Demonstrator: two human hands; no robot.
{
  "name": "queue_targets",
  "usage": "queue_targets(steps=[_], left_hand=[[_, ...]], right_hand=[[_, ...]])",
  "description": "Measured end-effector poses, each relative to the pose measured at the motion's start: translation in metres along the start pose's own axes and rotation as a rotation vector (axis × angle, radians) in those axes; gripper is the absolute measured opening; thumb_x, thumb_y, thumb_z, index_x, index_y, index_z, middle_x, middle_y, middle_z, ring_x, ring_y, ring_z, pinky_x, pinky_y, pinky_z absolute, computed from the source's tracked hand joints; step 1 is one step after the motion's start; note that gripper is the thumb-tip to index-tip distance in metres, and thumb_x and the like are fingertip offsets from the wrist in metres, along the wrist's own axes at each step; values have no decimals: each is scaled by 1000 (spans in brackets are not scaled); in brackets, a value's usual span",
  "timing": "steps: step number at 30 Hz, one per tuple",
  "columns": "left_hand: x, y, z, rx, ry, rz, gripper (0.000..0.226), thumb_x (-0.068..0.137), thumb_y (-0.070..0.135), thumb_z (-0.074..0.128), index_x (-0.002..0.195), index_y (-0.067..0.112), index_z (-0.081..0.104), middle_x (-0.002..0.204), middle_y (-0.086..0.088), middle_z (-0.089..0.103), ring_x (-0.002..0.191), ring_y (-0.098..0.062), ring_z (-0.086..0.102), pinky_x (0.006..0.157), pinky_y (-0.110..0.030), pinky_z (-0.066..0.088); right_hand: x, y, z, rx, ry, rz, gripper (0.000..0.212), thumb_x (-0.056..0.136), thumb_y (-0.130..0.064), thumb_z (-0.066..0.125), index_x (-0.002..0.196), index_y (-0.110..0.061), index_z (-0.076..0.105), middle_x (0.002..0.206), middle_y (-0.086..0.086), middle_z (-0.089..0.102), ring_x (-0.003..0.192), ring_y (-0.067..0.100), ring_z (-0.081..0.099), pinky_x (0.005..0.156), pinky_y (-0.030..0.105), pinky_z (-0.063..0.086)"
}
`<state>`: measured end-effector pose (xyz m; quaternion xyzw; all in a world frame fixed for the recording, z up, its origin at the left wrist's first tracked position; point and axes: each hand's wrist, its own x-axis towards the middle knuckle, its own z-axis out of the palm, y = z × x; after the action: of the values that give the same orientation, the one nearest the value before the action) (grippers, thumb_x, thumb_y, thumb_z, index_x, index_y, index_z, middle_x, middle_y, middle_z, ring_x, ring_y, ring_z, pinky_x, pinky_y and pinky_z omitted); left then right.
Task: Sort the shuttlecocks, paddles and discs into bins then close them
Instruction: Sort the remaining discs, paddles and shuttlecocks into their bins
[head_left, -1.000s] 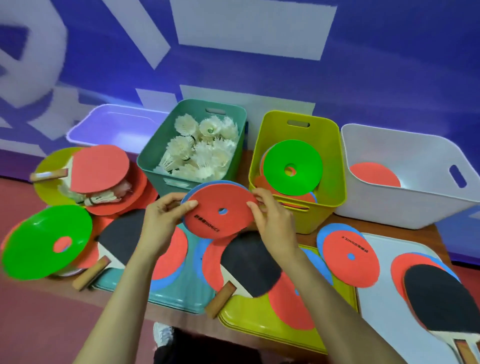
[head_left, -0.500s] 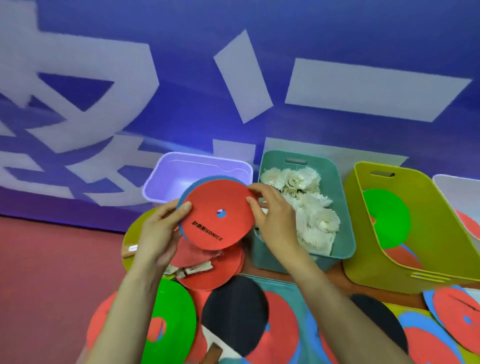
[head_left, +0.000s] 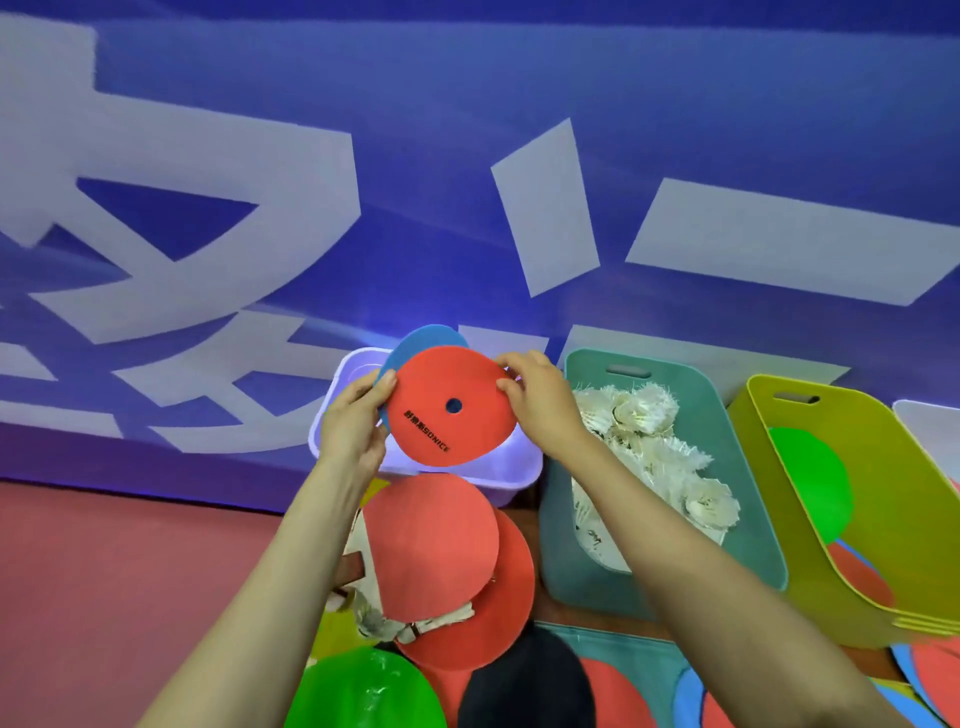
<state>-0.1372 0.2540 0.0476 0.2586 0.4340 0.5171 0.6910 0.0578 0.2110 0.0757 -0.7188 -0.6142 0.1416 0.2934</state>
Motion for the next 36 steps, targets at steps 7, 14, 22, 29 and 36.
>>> queue_targets(steps=[7, 14, 22, 29, 36], left_hand=[[74, -3, -16, 579, 123, 225, 24, 87, 0, 52, 76, 21, 53, 82, -4, 56, 72, -22, 49, 57, -28, 35], [146, -35, -24, 1162, 113, 171, 30, 87, -4, 40, 106, 8, 58, 106, -17, 61, 89, -33, 53, 74, -36, 40], [191, -41, -27, 1294, -98, 11, 34, 86, -7, 38, 101, 12, 60, 107, -16, 61, 84, -28, 55, 64, -30, 41], [197, -45, -25, 1723, -319, 24, 38, 85, -2, 50, 120, 12, 59, 122, -17, 55, 111, -34, 52, 87, -36, 42], [160, -57, -28, 1900, -381, 37, 52, 89, 17, 59, 138, 11, 43, 145, -13, 37, 130, -31, 39, 107, -40, 34]], right_hand=[[43, 37, 8, -302, -88, 67, 33, 91, -7, 44, 118, -19, 60, 114, 14, 63, 103, 36, 58, 84, 40, 47], [79, 65, 58, -413, -413, 145, 38, 92, -7, 40, 121, -21, 59, 129, 8, 56, 118, 30, 51, 91, 35, 43], [116, 75, 95, -543, -739, 154, 36, 87, 3, 41, 116, -5, 62, 120, 14, 61, 106, 32, 59, 84, 35, 49], [111, 81, 105, -558, -705, 166, 30, 91, -2, 41, 116, -2, 57, 123, 18, 58, 109, 33, 57, 89, 38, 47], [86, 62, 92, -506, -647, 104, 44, 90, -5, 45, 134, -9, 45, 133, 16, 48, 121, 34, 48, 96, 40, 44]])
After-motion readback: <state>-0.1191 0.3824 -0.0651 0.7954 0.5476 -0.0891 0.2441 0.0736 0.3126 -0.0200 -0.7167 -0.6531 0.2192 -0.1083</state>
